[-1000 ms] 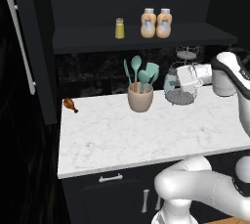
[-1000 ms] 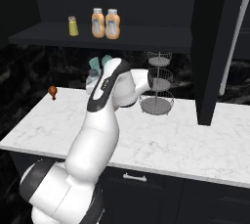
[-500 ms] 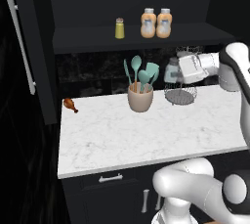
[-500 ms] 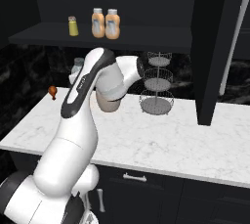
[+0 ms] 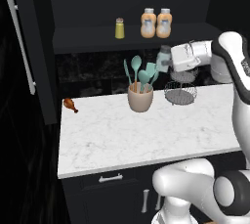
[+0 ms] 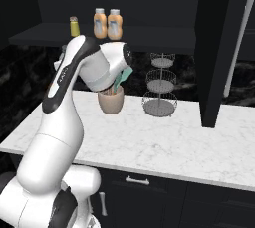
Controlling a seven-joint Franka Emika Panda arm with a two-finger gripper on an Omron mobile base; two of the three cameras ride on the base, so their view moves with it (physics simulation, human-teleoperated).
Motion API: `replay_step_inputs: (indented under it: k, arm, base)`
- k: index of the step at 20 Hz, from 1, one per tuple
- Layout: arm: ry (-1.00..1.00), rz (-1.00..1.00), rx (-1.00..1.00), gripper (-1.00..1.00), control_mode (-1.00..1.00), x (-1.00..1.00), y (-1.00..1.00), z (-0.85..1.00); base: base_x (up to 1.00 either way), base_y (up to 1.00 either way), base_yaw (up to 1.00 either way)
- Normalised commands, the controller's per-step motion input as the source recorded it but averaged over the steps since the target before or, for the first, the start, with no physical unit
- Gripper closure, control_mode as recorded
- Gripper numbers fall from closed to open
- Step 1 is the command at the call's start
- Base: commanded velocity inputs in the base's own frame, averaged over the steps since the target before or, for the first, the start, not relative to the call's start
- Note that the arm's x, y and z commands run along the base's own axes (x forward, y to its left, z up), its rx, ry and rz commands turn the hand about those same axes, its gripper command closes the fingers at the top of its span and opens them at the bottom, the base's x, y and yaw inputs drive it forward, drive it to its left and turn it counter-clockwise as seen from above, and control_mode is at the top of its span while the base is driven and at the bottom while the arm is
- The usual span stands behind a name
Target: Put the shaker and condiment bottle from the counter next to their counterparts in the cabinet.
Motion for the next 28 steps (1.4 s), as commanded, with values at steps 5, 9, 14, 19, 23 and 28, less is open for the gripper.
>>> replay_step_inputs:
  k: [5, 9, 14, 19, 23, 28]
  arm:
    - [0.0, 0.0, 0.0, 1.0, -1.0, 0.47, 0.18, 0.24]
    - [0.0, 0.0, 0.0, 1.0, -1.0, 0.36, 0.19, 0.2]
    - [0.0, 0.0, 0.0, 1.0, -1.0, 0.39, 0.22, 0.24]
    - [0.0, -0.03, -0.02, 1.0, -1.0, 0.13, 0.21, 0.34]
    - [0.0, -0.07, -0.02, 1.0, -1.0, 0.04, 0.12, 0.26]
    - [0.0, -0.09, 0.0, 1.0, -1.0, 0.02, 0.01, 0.04]
  base:
    - [0.0, 0.0, 0.0]
    - [0.0, 0.0, 0.0]
    - [0.0, 0.0, 0.0]
    - [0.0, 0.0, 0.0]
    - [0.0, 0.0, 0.0]
    - [0.0, 0.0, 0.0]
